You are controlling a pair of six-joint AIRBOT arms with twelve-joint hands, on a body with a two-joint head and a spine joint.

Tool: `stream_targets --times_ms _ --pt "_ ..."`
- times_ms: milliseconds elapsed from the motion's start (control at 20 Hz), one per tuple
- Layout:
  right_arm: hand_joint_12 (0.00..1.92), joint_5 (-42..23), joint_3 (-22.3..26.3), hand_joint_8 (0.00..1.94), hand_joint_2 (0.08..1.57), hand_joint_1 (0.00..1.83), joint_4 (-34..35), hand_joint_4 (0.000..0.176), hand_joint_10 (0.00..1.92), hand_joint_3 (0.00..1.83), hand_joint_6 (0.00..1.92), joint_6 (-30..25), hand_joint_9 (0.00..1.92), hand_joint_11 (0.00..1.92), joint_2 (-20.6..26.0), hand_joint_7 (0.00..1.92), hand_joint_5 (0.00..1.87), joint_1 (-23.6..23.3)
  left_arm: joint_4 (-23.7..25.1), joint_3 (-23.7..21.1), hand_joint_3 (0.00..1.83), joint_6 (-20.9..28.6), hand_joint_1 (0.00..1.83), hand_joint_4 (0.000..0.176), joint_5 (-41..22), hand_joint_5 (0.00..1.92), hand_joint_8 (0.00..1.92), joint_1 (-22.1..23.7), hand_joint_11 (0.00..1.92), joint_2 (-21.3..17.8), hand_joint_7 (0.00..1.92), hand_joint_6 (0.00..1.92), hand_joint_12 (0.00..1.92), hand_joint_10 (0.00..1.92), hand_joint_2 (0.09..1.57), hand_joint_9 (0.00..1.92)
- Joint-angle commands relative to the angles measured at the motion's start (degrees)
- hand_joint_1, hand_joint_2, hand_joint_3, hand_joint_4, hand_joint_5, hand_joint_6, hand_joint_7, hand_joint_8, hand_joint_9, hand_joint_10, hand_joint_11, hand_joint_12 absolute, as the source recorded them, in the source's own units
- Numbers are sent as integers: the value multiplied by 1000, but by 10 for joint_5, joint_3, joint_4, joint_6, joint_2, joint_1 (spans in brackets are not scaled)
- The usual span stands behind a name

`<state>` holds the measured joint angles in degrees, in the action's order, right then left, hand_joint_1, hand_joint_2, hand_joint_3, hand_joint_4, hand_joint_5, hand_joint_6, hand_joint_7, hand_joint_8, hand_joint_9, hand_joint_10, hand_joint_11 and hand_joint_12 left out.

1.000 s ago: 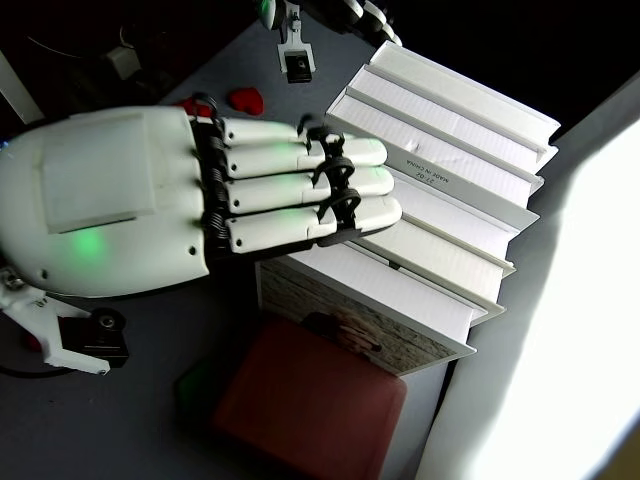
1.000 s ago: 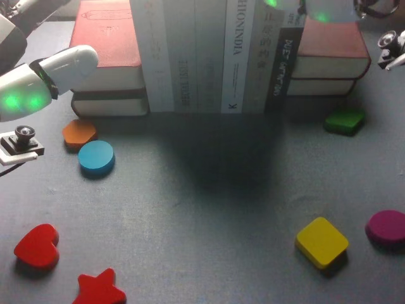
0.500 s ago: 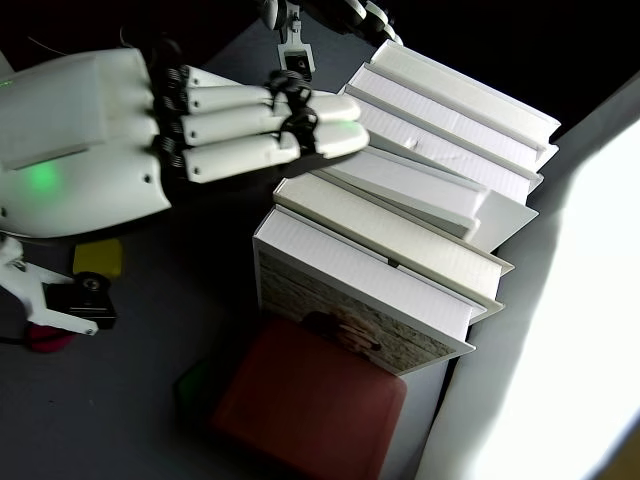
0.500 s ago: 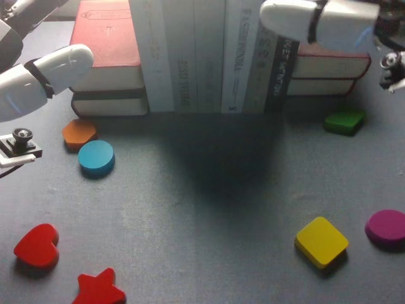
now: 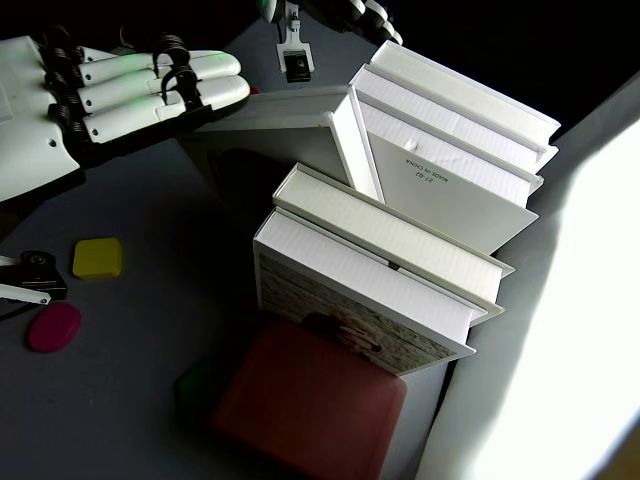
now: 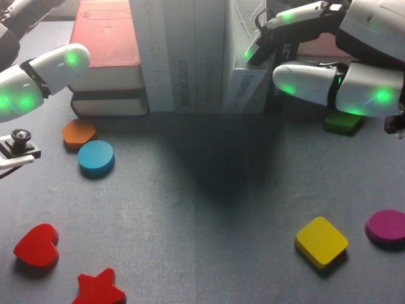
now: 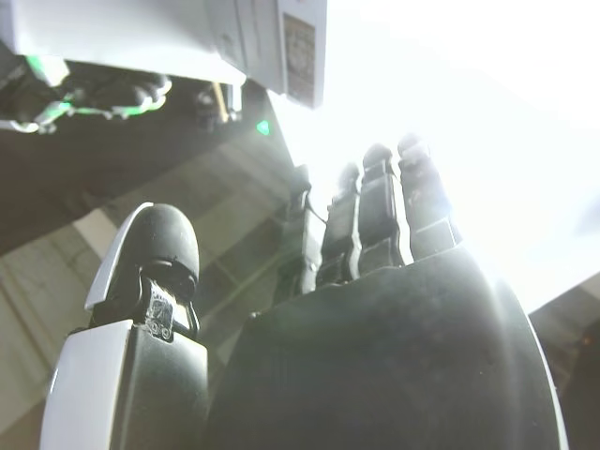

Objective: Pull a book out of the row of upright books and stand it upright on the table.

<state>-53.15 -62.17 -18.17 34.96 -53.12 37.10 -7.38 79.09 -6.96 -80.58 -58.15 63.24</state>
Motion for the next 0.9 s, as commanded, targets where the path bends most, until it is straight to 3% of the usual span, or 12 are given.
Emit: stream_targets --times_ms 0,50,200,250,300,350,450,550,650,700,800,850 --pt "0 -69 1 0 1377 84 17 0 0 0 489 -5 0 0 -1 151 695 -1 -14 -2 2 6 294 36 -71 129 0 3 0 -1 0 6 0 0 1400 0" --pt "0 -71 1 2 1365 126 17 0 0 0 480 -6 0 0 -1 158 702 0 -14 -1 2 6 297 29 -71 129 0 3 0 -1 0 5 0 0 1401 0" --pt "0 -75 -1 0 1402 30 16 0 0 3 218 -5 0 0 1 77 337 -7 -14 -1 0 6 298 28 -71 133 0 3 0 -1 0 5 0 0 1400 0" --pt "0 -75 -1 0 1402 30 14 0 0 3 218 -3 0 0 7 77 337 -17 -16 -1 0 6 298 28 -71 133 0 3 0 -1 0 5 0 0 1400 0" --pt "0 -75 -2 0 1419 322 9 47 0 0 43 -3 0 0 11 15 67 -24 -16 -1 0 6 343 31 -71 153 0 3 0 0 0 10 0 0 1391 0" --pt "0 -74 -1 0 1419 322 1 47 0 0 43 -4 0 0 18 15 67 -29 -16 0 0 6 343 31 -71 153 0 3 0 0 0 10 0 0 1391 0" --pt "0 -59 -1 0 1227 803 -22 164 0 0 0 -10 0 0 30 0 0 -41 -18 0 0 6 387 37 -71 160 0 2 0 0 0 8 0 0 1382 0" --pt "0 -33 -1 0 1170 998 -52 150 0 0 0 -15 0 0 35 0 0 -63 -21 0 2 6 346 35 -73 155 0 -1 0 0 0 3 0 0 1393 0" --pt "0 18 3 0 1147 1071 -109 152 0 0 0 -21 0 0 37 0 0 -106 -23 0 4 6 343 27 -73 158 0 -3 0 0 0 4 0 0 1399 0" --pt "0 54 6 0 1114 1146 -148 124 0 0 0 -26 0 0 38 0 0 -133 -24 0 3 6 343 26 -73 154 0 -5 0 0 0 2 0 0 1399 0" --pt "12 140 20 0 1084 1167 -258 11 0 0 0 -47 0 20 38 0 0 -204 -26 -1 2 6 353 22 -74 159 0 -8 0 0 0 3 0 0 1400 0" --pt "11 165 26 0 1068 1241 -296 46 0 0 0 -57 0 11 38 0 0 -229 -26 -1 3 6 356 24 -74 164 0 -8 0 1 0 5 0 0 1401 0"
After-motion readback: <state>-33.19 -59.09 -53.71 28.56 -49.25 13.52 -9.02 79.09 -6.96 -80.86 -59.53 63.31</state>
